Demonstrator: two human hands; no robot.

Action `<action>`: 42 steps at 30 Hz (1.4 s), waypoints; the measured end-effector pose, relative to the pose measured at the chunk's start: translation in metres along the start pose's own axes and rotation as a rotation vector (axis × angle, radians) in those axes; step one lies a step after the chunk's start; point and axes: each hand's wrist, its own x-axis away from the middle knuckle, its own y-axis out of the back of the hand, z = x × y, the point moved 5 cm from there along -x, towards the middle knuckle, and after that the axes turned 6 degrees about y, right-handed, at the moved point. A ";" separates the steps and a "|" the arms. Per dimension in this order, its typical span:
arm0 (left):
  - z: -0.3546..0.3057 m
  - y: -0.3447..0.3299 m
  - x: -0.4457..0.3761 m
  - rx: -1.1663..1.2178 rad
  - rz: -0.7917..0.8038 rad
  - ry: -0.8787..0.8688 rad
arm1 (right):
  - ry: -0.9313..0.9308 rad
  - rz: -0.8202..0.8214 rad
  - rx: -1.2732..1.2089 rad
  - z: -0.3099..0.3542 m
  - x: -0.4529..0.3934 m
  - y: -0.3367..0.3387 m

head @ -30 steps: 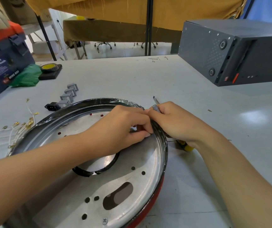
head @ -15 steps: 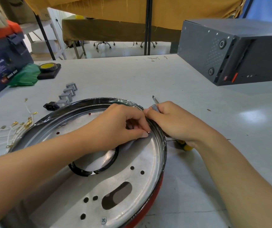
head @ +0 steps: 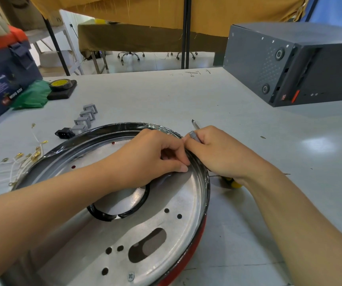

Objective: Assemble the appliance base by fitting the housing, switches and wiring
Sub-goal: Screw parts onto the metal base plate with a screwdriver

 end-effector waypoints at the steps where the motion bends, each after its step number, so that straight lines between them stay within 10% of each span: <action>1: 0.000 0.000 -0.001 -0.002 0.002 0.003 | 0.001 -0.001 0.007 0.000 0.000 0.000; 42: 0.004 0.002 -0.003 0.122 0.141 0.063 | -0.062 -0.147 -0.101 -0.006 0.002 0.012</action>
